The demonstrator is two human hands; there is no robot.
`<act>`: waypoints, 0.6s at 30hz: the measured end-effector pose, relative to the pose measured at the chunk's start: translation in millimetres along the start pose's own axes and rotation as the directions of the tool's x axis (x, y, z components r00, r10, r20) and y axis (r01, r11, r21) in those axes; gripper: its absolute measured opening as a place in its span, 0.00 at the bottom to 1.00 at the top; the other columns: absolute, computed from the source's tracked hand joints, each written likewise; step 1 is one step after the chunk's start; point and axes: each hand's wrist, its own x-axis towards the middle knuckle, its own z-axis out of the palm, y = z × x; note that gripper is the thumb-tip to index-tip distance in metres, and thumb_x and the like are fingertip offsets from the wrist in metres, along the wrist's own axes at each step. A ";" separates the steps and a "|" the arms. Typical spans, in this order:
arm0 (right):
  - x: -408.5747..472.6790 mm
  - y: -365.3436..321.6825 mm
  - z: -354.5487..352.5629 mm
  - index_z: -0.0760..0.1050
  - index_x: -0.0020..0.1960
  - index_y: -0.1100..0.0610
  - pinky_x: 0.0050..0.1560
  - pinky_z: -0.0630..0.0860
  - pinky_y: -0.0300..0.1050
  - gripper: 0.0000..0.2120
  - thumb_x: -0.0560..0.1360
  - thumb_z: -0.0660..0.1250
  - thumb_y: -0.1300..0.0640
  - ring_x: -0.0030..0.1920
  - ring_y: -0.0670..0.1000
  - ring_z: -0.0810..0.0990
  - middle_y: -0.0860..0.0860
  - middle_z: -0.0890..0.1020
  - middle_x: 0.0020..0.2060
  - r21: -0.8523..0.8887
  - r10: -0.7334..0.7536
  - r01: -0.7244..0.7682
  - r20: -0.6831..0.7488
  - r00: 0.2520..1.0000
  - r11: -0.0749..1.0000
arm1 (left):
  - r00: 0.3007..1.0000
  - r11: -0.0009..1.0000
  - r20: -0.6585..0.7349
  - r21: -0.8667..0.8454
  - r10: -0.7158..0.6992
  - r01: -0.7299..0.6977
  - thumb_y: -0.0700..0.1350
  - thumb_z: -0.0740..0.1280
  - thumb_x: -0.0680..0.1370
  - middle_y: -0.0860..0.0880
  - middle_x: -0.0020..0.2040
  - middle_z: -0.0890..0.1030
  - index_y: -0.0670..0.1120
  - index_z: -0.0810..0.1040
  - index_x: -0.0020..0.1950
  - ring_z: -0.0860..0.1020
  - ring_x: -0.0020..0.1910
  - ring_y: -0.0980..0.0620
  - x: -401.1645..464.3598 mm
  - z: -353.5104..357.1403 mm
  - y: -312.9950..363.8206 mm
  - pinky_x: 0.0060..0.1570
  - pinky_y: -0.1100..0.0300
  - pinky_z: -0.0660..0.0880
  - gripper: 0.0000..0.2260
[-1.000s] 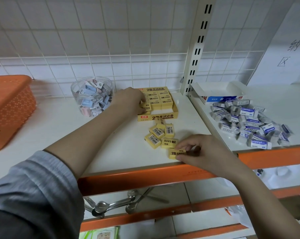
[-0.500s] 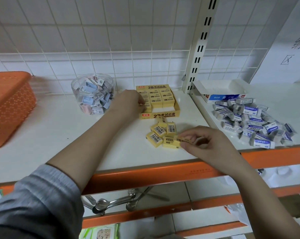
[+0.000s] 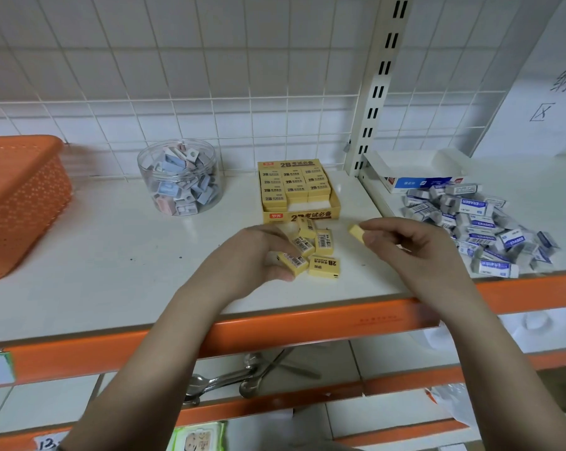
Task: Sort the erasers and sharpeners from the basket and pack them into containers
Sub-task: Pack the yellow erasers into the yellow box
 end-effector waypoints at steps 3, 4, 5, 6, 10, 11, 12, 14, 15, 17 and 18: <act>-2.0 -0.6 0.2 0.81 0.44 0.45 0.39 0.72 0.28 0.09 0.73 0.69 0.59 0.35 0.42 0.76 0.47 0.79 0.31 0.007 0.012 -0.012 -0.013 1.000 1.000 | 1.000 0.999 -0.016 0.036 0.005 -0.005 0.44 0.75 0.69 0.60 0.50 0.70 0.53 0.82 0.54 0.73 0.51 0.58 2.2 3.8 -0.1 0.57 0.62 0.69 0.14; -2.5 -0.6 0.4 0.81 0.44 0.45 0.40 0.73 0.29 0.08 0.73 0.69 0.59 0.35 0.42 0.77 0.50 0.80 0.32 0.006 0.014 -0.014 -0.014 1.000 1.000 | 1.000 0.999 -0.016 0.044 0.008 -0.007 0.44 0.75 0.69 0.59 0.50 0.70 0.51 0.82 0.54 0.73 0.49 0.57 3.9 3.9 0.4 0.55 0.63 0.69 0.14; -2.8 -0.3 0.5 0.81 0.44 0.45 0.41 0.74 0.31 0.08 0.73 0.69 0.58 0.36 0.42 0.77 0.54 0.80 0.34 0.004 0.018 -0.018 -0.015 1.000 1.000 | 1.000 0.999 -0.012 0.052 0.011 -0.010 0.43 0.75 0.69 0.58 0.49 0.70 0.50 0.81 0.54 0.73 0.47 0.55 5.5 3.9 0.7 0.53 0.63 0.69 0.15; -3.1 0.1 0.7 0.81 0.45 0.45 0.42 0.75 0.32 0.08 0.73 0.69 0.58 0.36 0.42 0.78 0.56 0.81 0.35 0.001 0.025 -0.025 -0.017 1.000 1.000 | 1.000 0.998 -0.007 0.060 0.017 -0.016 0.43 0.75 0.69 0.57 0.47 0.70 0.49 0.81 0.54 0.73 0.46 0.54 7.0 3.9 1.1 0.51 0.62 0.70 0.15; -6.2 1.5 -0.6 0.82 0.45 0.45 0.45 0.76 0.38 0.07 0.73 0.69 0.57 0.38 0.44 0.78 0.56 0.81 0.37 0.002 0.040 -0.040 -0.011 0.999 0.999 | 1.000 0.997 0.008 0.079 0.023 -0.023 0.44 0.74 0.69 0.59 0.45 0.67 0.48 0.80 0.55 0.71 0.43 0.55 9.1 6.6 0.2 0.49 0.63 0.69 0.15; -7.0 1.9 -1.2 0.82 0.45 0.45 0.44 0.76 0.37 0.07 0.73 0.70 0.57 0.38 0.44 0.78 0.54 0.81 0.35 0.004 0.041 -0.041 -0.010 0.999 0.999 | 1.000 0.997 0.005 0.076 0.018 -0.018 0.45 0.74 0.70 0.57 0.47 0.68 0.48 0.79 0.56 0.71 0.44 0.54 8.8 7.7 -0.4 0.49 0.62 0.69 0.15; -7.5 2.4 -1.8 0.82 0.45 0.46 0.42 0.75 0.34 0.07 0.72 0.70 0.57 0.37 0.43 0.77 0.49 0.80 0.32 0.006 0.042 -0.042 -0.009 0.999 0.999 | 1.000 0.997 -0.001 0.080 0.011 -0.011 0.45 0.73 0.71 0.55 0.49 0.68 0.48 0.78 0.56 0.71 0.45 0.54 8.1 8.8 -0.9 0.50 0.61 0.70 0.15; -7.4 2.0 -2.4 0.82 0.46 0.48 0.40 0.72 0.29 0.06 0.71 0.71 0.58 0.36 0.42 0.76 0.44 0.80 0.31 0.012 0.040 -0.040 -0.013 0.999 0.999 | 1.000 0.993 -0.017 0.116 0.000 0.002 0.47 0.72 0.72 0.55 0.51 0.68 0.47 0.77 0.56 0.70 0.47 0.55 6.4 10.2 -1.7 0.49 0.61 0.68 0.14; -6.8 1.2 -2.8 0.82 0.46 0.48 0.41 0.72 0.28 0.07 0.69 0.73 0.57 0.37 0.43 0.77 0.44 0.80 0.32 0.014 0.036 -0.036 -0.018 0.999 0.999 | 1.000 0.991 -0.027 0.136 -0.006 0.009 0.48 0.71 0.73 0.55 0.50 0.68 0.47 0.76 0.55 0.69 0.47 0.55 5.6 10.5 -2.1 0.47 0.62 0.67 0.13; -5.5 -1.5 -3.8 0.81 0.46 0.48 0.43 0.74 0.30 0.11 0.64 0.74 0.51 0.38 0.44 0.78 0.48 0.82 0.36 0.017 0.027 -0.027 -0.031 0.999 0.999 | 0.999 0.988 -0.046 0.150 -0.018 0.025 0.49 0.70 0.74 0.56 0.48 0.69 0.47 0.75 0.54 0.70 0.47 0.55 3.2 10.1 -1.9 0.44 0.64 0.64 0.12; -4.8 -3.3 -4.5 0.81 0.46 0.47 0.44 0.75 0.30 0.12 0.62 0.73 0.49 0.38 0.43 0.78 0.49 0.82 0.37 0.014 0.022 -0.021 -0.038 0.999 1.000 | 0.998 0.990 -0.060 0.138 -0.022 0.031 0.49 0.70 0.74 0.56 0.48 0.70 0.47 0.76 0.54 0.71 0.48 0.55 1.8 9.0 -1.5 0.44 0.64 0.64 0.11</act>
